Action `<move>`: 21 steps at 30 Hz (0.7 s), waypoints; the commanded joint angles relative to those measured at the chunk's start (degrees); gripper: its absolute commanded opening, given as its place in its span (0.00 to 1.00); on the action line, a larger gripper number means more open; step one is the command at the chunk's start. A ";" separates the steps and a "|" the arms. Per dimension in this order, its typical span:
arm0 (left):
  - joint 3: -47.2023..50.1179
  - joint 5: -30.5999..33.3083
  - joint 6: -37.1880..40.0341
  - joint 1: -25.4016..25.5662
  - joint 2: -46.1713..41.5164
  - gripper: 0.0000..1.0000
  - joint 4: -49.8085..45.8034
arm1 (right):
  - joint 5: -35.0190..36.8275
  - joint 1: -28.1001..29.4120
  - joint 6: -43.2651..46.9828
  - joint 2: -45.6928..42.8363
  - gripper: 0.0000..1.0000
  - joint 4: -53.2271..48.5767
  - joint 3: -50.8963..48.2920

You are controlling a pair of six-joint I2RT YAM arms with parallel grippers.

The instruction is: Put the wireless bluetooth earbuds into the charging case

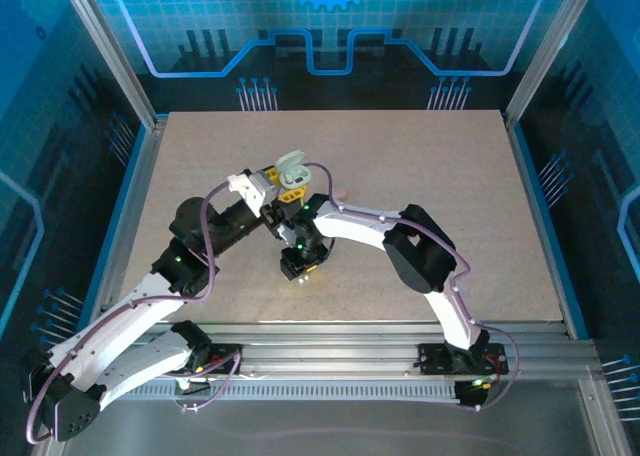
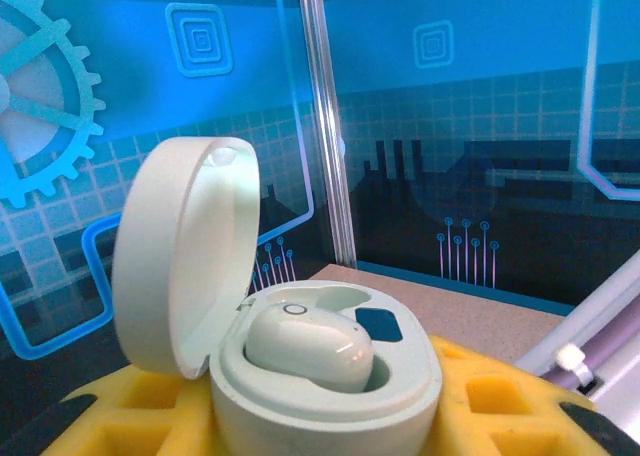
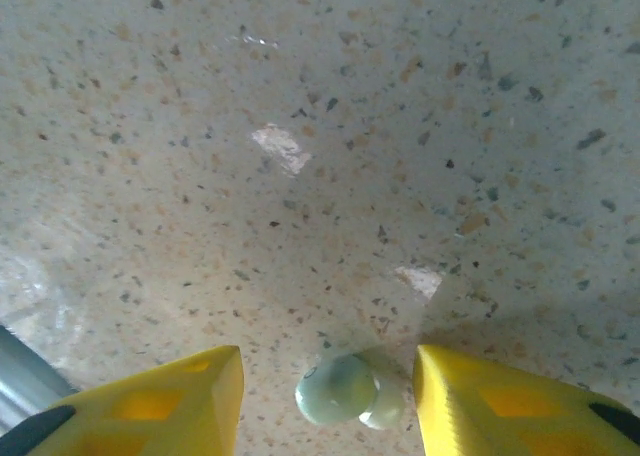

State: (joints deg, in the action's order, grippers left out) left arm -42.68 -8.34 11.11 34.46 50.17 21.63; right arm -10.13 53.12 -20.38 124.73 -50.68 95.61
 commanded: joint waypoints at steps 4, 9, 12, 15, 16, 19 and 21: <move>-1.62 0.62 0.79 -0.17 -0.96 0.36 0.83 | 6.90 1.87 3.38 3.67 0.45 -8.21 5.02; -1.40 0.58 0.79 -0.14 -0.93 0.37 0.87 | 9.77 2.66 3.11 5.08 0.39 -11.37 7.14; -1.18 0.77 1.37 -0.15 -0.62 0.36 0.96 | 12.41 2.76 2.39 4.45 0.37 -12.34 7.11; -1.60 0.61 1.69 -0.17 0.00 0.37 0.79 | 13.54 1.88 0.75 2.43 0.36 -11.29 5.34; -1.69 0.44 1.51 -0.13 0.16 0.36 0.83 | 13.45 1.42 0.25 1.63 0.35 -10.61 4.46; -1.81 -0.01 1.06 -0.15 0.63 0.37 1.12 | 13.01 -0.27 -1.31 -1.04 0.35 -8.40 1.09; -1.80 -0.10 0.88 -0.17 0.80 0.36 1.22 | 12.25 -1.46 -2.08 -2.48 0.35 -7.22 -0.98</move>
State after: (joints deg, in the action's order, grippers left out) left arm -42.68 -8.36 11.14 34.46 50.83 21.63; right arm 1.13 53.91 -20.14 125.62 -58.13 97.10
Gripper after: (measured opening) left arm 0.382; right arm 0.353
